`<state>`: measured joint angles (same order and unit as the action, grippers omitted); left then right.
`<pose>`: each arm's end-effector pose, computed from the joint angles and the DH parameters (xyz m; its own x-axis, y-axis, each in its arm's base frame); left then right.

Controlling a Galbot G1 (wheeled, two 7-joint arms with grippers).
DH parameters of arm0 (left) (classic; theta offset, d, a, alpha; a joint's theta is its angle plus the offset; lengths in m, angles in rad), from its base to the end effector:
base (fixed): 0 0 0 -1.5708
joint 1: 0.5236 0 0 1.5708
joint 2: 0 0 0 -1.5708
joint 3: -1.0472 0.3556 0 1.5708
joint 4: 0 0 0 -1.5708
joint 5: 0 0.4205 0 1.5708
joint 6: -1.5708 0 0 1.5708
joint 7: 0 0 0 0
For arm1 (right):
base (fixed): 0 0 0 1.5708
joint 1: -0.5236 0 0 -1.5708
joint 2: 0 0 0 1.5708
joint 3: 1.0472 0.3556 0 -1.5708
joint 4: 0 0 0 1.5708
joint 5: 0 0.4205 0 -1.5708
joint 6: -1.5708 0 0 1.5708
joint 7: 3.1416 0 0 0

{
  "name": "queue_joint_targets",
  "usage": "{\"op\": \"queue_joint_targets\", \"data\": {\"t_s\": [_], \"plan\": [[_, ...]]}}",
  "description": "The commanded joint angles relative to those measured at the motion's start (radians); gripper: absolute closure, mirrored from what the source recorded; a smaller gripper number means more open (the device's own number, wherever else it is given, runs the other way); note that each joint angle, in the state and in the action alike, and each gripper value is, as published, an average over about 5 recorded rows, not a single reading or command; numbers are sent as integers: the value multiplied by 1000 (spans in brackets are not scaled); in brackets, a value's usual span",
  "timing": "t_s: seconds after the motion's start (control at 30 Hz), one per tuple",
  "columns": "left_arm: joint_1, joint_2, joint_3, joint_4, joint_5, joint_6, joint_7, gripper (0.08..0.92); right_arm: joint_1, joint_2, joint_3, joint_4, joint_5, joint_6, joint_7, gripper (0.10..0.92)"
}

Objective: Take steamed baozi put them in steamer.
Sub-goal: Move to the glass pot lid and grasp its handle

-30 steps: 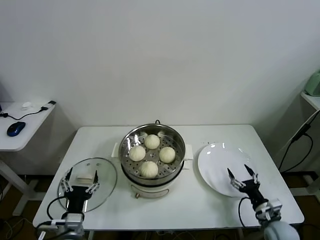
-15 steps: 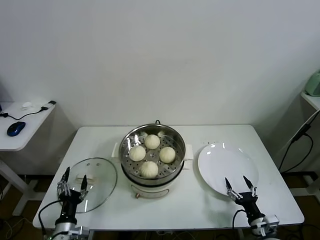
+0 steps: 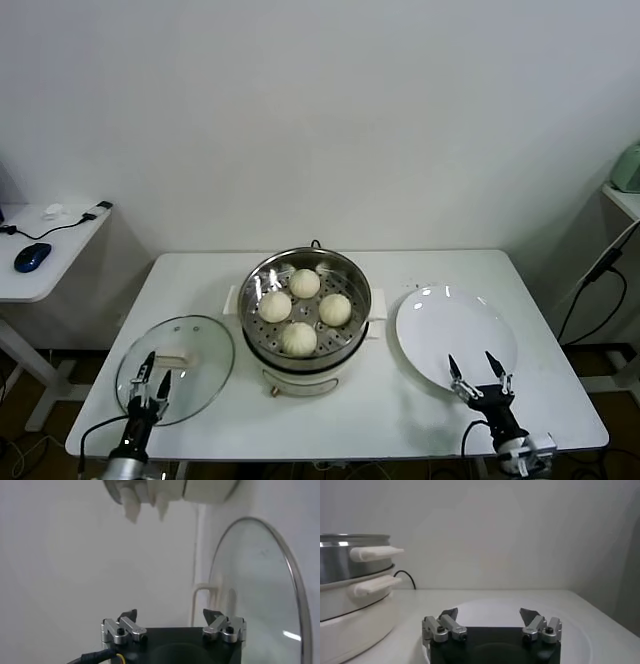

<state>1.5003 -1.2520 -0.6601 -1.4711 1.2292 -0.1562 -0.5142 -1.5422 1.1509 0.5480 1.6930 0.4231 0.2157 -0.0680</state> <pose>0.2153 0.1786 -0.5048 -0.9997 -0.0202 -0.0134 -0.0139 0.0270 0.9995 0.2371 -0.1334 -0.4391 -0.9833 -0.0941 0.1557 -0.0915 0.9955 0.0239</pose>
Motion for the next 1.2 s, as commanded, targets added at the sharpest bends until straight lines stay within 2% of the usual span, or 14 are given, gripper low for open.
{"op": "queue_joint_targets", "data": {"t_s": [0.03,0.47,0.8,0.93,1.2], "plan": [[-36,18,-2,87,96,-14,-41,177,-13,8,3,7,-12,2,-1,203],[-109,51,6,91,61,36,18,177,-26,12,3,-7,-11,22,-6,203],[-151,50,27,124,62,40,55,193,-32,16,1,-16,-11,33,-9,203],[-155,44,29,116,58,40,60,284,-32,15,1,-20,-12,34,-12,203],[-152,42,33,125,61,40,64,518,-32,14,1,-20,-16,34,-13,203]]}}
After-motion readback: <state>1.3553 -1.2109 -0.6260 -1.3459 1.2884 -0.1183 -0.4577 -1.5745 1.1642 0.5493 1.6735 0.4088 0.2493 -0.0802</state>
